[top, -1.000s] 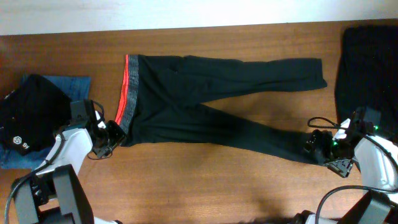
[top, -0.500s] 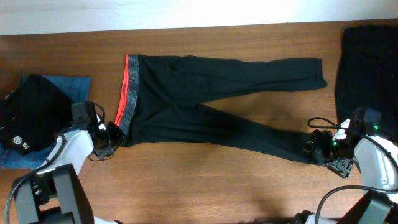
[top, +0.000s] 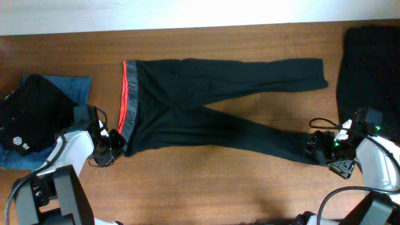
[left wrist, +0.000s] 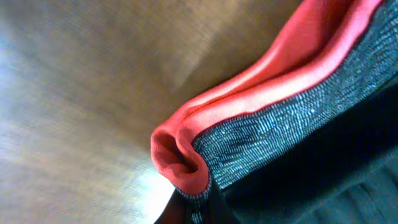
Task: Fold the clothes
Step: 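Grasp the waistband corner with left gripper and lower cuff with right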
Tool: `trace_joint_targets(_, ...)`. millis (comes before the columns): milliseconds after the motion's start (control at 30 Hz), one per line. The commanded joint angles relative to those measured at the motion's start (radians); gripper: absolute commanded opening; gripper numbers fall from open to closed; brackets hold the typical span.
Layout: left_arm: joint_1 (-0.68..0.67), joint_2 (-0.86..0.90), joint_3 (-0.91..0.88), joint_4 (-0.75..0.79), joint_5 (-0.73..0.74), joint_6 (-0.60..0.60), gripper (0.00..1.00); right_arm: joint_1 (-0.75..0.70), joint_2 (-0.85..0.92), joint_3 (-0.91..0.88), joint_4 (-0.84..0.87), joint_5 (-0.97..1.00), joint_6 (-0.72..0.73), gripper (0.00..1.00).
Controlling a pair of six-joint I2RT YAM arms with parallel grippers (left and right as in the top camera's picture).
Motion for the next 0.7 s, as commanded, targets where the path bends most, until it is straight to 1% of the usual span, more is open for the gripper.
trace_joint_targets(0, 0.006, -0.003, -0.012, -0.034, -0.138, 0.046, 0.00, -0.003, 0.002, -0.006, 0.000, -0.005, -0.002, 0.99)
trace_joint_targets(167, 0.008, -0.005, -0.012, -0.016, -0.153, 0.046, 0.00, -0.003, 0.002, -0.006, 0.001, 0.016, -0.010, 0.99)
trace_joint_targets(367, 0.008, -0.005, -0.012, 0.017, -0.153, 0.046, 0.00, -0.003, 0.038, -0.007, 0.079, 0.056, -0.009, 0.99)
trace_joint_targets(500, 0.008, -0.005, -0.012, 0.018, -0.153, 0.046, 0.00, -0.004, 0.096, -0.007, 0.124, 0.091, -0.009, 0.99)
trace_joint_targets(667, 0.008, -0.005, -0.012, 0.019, -0.153, 0.046, 0.01, -0.005, 0.191, -0.007, 0.140, 0.106, -0.009, 0.99)
